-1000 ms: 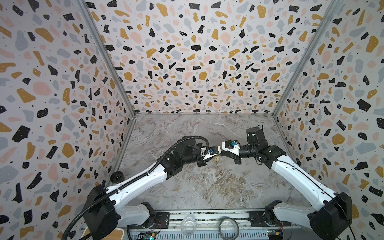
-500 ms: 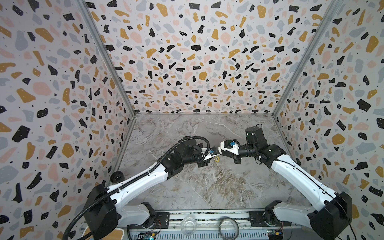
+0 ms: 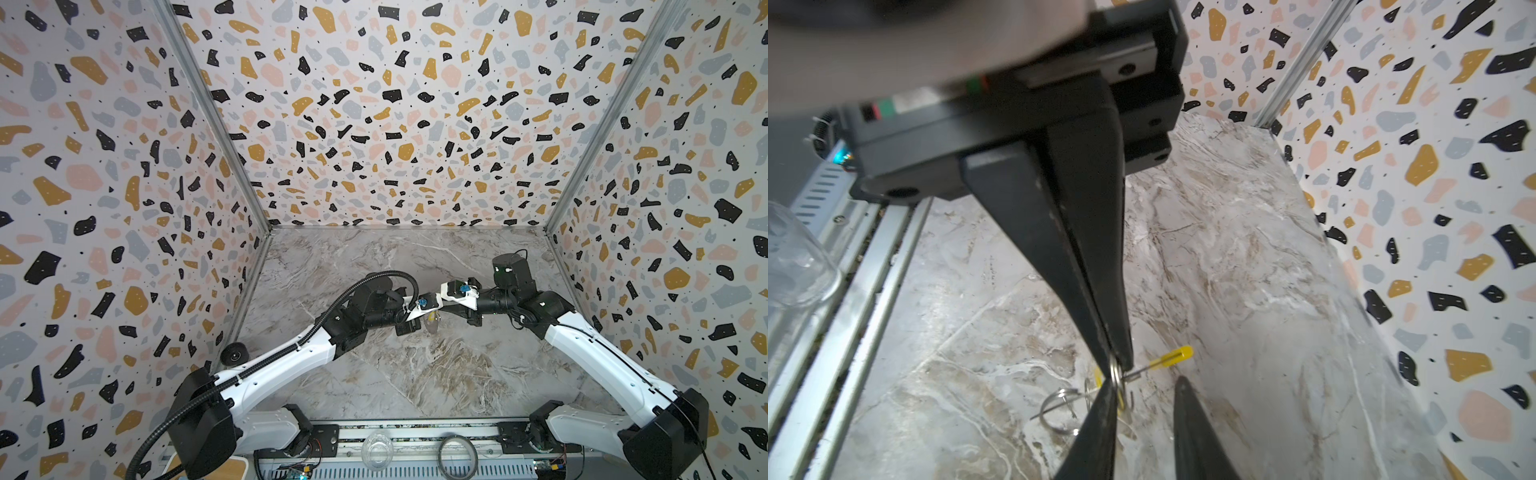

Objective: Remove the keys from the keyring

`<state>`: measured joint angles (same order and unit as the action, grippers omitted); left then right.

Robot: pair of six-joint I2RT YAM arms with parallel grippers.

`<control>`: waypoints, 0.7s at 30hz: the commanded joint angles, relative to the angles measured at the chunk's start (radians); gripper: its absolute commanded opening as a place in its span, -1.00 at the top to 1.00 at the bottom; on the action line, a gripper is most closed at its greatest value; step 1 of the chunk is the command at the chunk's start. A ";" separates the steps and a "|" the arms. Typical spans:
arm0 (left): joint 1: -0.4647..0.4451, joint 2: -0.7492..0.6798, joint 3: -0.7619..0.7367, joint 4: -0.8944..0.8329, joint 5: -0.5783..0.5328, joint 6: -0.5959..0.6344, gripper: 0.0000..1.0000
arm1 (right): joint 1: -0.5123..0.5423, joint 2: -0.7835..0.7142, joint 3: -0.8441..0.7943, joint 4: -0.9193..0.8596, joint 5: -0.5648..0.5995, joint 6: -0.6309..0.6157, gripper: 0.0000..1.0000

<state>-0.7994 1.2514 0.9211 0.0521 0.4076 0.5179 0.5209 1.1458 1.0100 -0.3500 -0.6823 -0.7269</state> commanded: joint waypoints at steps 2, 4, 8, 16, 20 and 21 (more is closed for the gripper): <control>0.005 -0.022 -0.023 0.134 0.077 -0.074 1.00 | -0.052 -0.102 -0.087 0.085 0.031 0.018 0.40; 0.011 -0.027 -0.044 0.189 0.101 -0.109 1.00 | -0.089 -0.126 -0.140 0.109 -0.014 0.045 0.38; 0.019 -0.033 -0.070 0.285 0.131 -0.160 1.00 | -0.092 -0.145 -0.202 0.143 -0.073 0.113 0.33; 0.027 -0.027 -0.094 0.385 0.162 -0.217 1.00 | -0.079 -0.188 -0.272 0.224 -0.149 0.217 0.16; 0.027 -0.018 -0.091 0.381 0.170 -0.213 1.00 | -0.060 -0.168 -0.271 0.276 -0.172 0.247 0.15; 0.028 -0.018 -0.090 0.379 0.171 -0.211 1.00 | -0.056 -0.164 -0.271 0.294 -0.178 0.255 0.15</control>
<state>-0.7788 1.2411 0.8303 0.3534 0.5484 0.3202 0.4507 0.9829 0.7334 -0.1234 -0.8124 -0.5198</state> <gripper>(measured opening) 0.047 0.423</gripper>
